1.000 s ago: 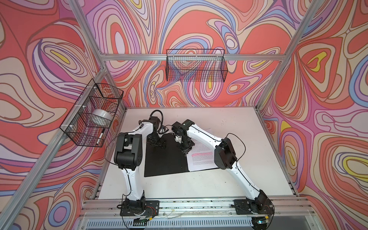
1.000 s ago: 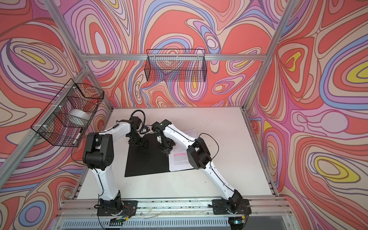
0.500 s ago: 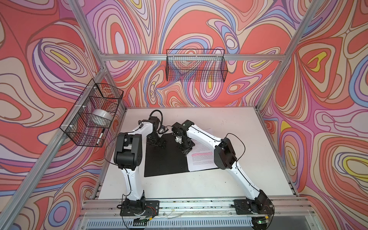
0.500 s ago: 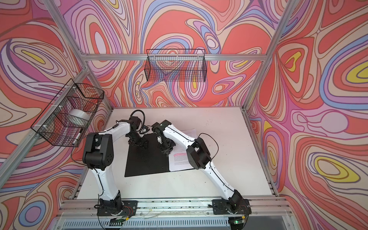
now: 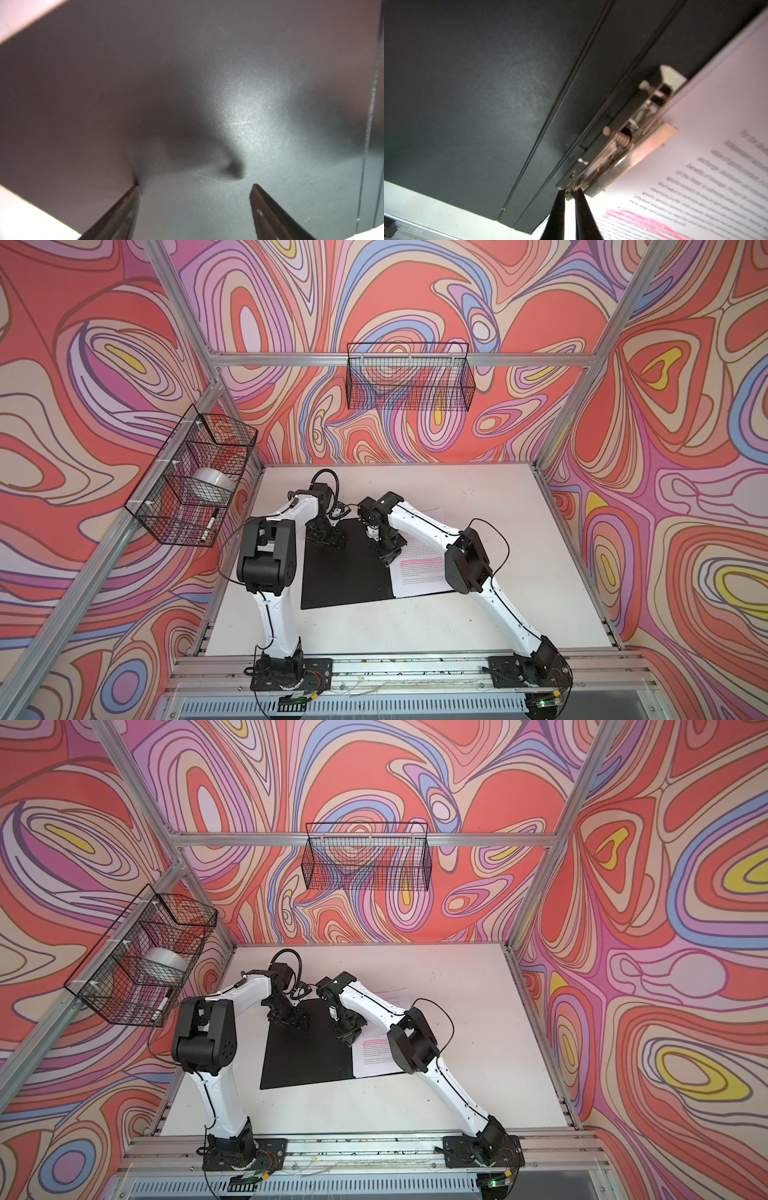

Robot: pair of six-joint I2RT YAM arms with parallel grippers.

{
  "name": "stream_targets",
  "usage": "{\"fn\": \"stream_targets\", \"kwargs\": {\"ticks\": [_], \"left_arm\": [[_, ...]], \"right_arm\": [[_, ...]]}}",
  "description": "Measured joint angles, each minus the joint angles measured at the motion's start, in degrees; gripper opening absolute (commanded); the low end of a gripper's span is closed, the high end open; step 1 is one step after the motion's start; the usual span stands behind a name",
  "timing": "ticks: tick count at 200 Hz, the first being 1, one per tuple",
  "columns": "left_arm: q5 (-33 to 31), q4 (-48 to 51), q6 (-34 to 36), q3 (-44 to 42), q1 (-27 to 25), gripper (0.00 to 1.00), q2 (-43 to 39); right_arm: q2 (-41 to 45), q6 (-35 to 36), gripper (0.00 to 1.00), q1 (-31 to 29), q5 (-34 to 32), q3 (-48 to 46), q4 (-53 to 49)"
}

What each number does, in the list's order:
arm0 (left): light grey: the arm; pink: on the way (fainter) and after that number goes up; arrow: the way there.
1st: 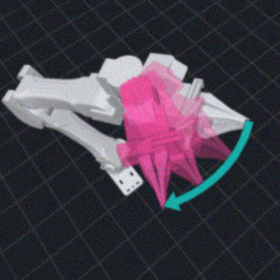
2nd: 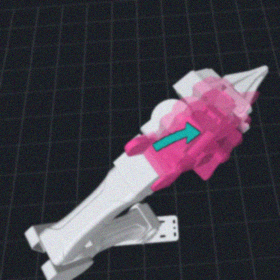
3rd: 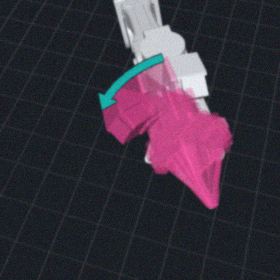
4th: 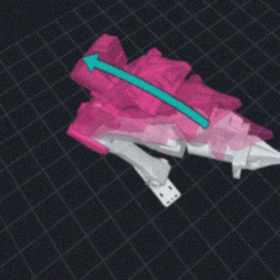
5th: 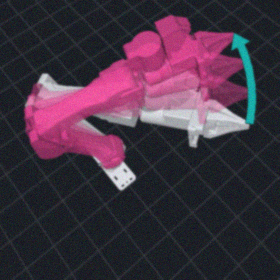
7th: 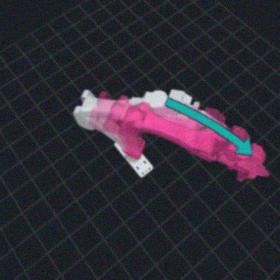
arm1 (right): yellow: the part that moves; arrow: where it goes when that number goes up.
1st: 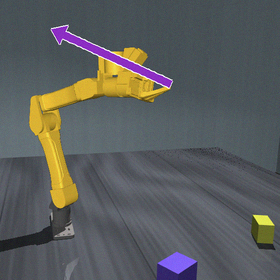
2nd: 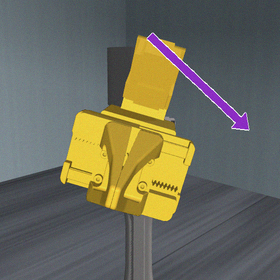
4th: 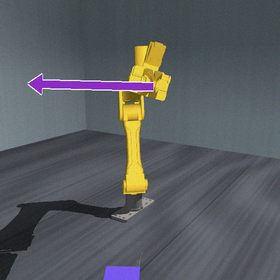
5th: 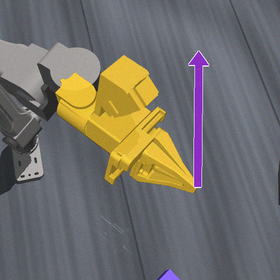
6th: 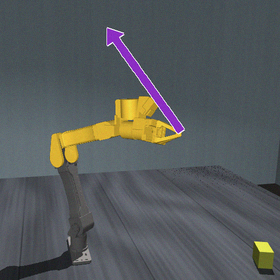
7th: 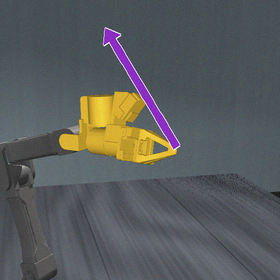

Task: Put the files into the folder

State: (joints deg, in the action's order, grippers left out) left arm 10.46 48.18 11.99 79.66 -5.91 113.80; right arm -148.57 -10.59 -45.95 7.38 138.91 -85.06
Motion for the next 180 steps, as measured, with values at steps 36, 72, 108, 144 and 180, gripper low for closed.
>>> {"fn": "stream_targets", "kwargs": {"ticks": [36, 72, 108, 144, 180], "left_arm": [[0.0, 0.0, 0.0, 0.0, 0.1, 0.83, 0.0], [0.6, 0.0, 0.0, 0.0, 0.4, 0.83, 0.0], [0.7, -0.1, 0.0, 0.0, 0.4, 0.83, 0.0], [0.7, -0.1, 0.0, 0.0, 0.4, 0.83, 0.0], [0.7, -0.1, 0.0, 0.0, 0.4, 0.83, 0.0]], "right_arm": [[0.0, -0.7, 0.09, -0.4, -1.1, -0.4, 0.4], [0.5, -1.8, 0.07, -1.2, -3.3, -1.5, 0.6], [1.6, -3.8, 0.07, -2.0, -4.5, -3.8, 1.4], [1.9, -5.2, 0.07, -2.5, -5.6, -4.2, 1.8], [1.8, -5.4, 0.08, -2.7, -6.3, -3.7, 1.5]]}}
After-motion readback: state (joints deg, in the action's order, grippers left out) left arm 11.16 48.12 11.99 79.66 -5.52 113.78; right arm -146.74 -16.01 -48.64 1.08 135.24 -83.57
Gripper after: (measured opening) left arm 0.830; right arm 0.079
